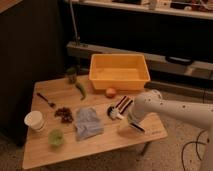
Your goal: Wipe table surface with brush
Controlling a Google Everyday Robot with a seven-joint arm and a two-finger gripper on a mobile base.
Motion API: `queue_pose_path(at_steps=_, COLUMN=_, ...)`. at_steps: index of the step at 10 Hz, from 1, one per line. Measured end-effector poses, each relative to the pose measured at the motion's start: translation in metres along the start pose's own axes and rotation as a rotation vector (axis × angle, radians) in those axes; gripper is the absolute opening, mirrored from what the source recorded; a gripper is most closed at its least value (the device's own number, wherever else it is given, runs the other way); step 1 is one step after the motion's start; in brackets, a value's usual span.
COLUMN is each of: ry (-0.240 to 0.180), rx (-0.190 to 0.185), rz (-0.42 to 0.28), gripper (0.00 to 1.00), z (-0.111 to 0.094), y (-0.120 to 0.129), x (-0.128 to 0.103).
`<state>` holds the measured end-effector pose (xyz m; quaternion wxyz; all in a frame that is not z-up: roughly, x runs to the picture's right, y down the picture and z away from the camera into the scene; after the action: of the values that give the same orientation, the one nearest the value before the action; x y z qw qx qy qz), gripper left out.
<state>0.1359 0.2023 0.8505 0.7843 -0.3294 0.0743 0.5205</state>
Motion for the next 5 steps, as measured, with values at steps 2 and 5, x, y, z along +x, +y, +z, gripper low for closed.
queue_pose_path(at_steps=2, ry=-0.002, rx=0.006, rz=0.003, gripper=0.47, z=-0.0025, y=-0.0037, x=0.0016)
queue_pose_path(at_steps=5, ry=0.003, rx=0.003, rz=0.002, gripper=0.12, z=-0.0065, y=-0.0027, x=0.0026)
